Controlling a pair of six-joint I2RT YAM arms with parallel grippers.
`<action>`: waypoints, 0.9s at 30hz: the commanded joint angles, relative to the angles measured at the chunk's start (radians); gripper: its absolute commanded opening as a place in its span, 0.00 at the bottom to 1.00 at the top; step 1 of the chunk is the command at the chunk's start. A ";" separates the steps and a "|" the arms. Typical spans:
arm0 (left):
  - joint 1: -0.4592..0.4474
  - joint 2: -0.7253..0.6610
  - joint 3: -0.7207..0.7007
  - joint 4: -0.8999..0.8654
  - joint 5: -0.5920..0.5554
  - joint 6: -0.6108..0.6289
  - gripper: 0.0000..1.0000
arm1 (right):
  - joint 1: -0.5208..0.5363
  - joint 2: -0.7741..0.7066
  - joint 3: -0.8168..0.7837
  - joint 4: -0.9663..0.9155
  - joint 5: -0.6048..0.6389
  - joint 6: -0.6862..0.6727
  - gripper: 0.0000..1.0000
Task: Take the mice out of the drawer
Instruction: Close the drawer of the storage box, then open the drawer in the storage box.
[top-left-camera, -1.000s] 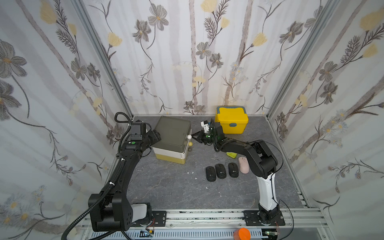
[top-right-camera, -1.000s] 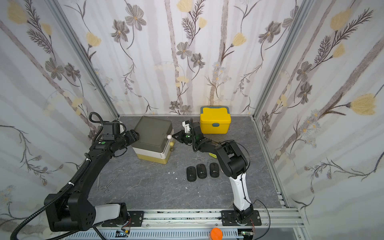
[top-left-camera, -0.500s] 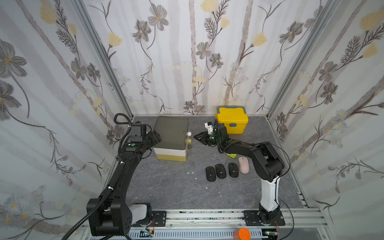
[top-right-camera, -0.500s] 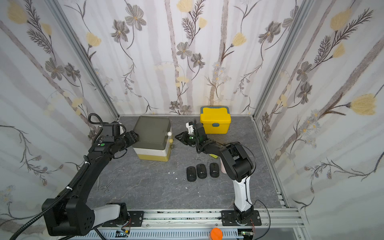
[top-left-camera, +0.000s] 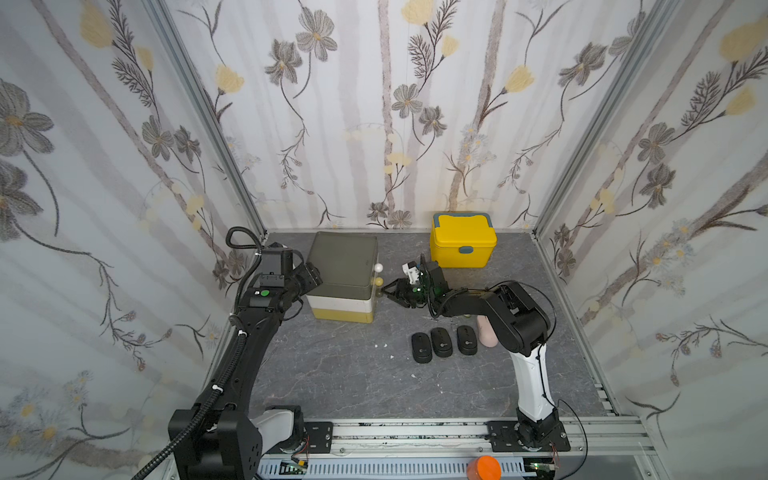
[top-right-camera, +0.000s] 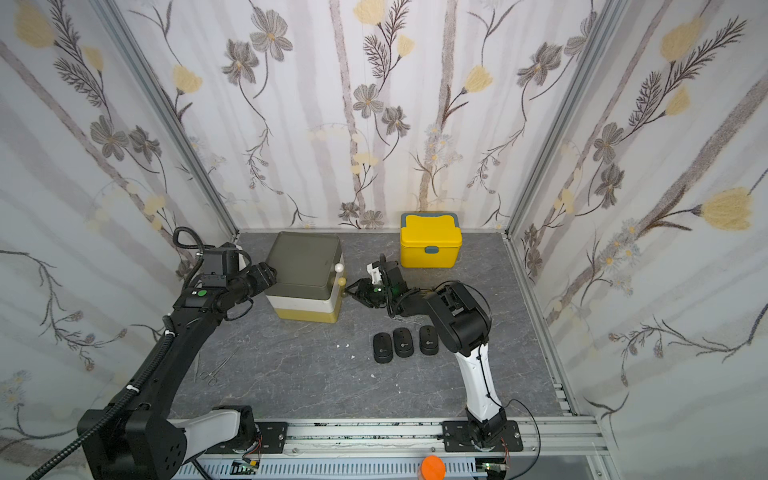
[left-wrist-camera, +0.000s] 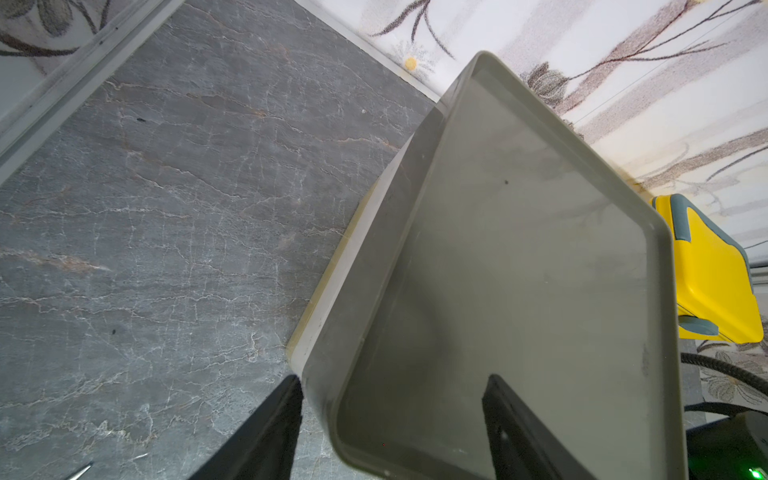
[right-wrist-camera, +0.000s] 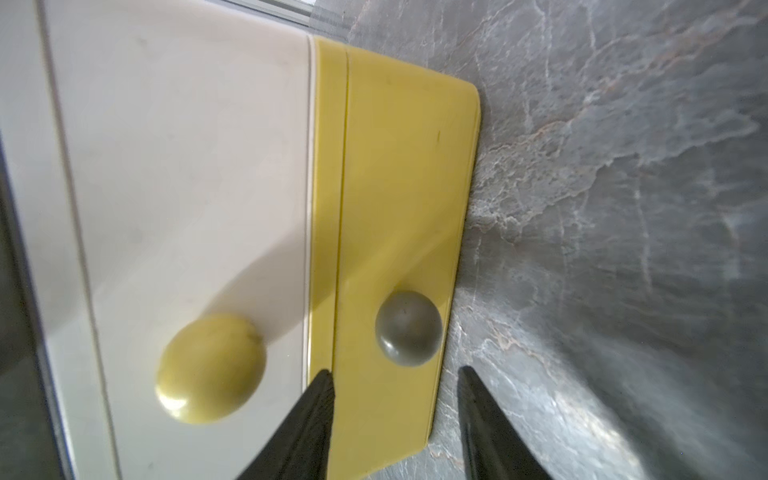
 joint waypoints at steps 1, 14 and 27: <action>-0.004 -0.001 -0.009 0.009 0.006 -0.009 0.71 | 0.004 0.015 0.016 0.074 -0.023 0.040 0.48; -0.012 0.027 -0.021 0.031 -0.007 -0.012 0.72 | 0.009 0.077 0.038 0.163 -0.050 0.100 0.42; -0.013 0.035 -0.020 0.036 -0.024 -0.009 0.71 | 0.012 0.123 0.058 0.192 -0.047 0.124 0.38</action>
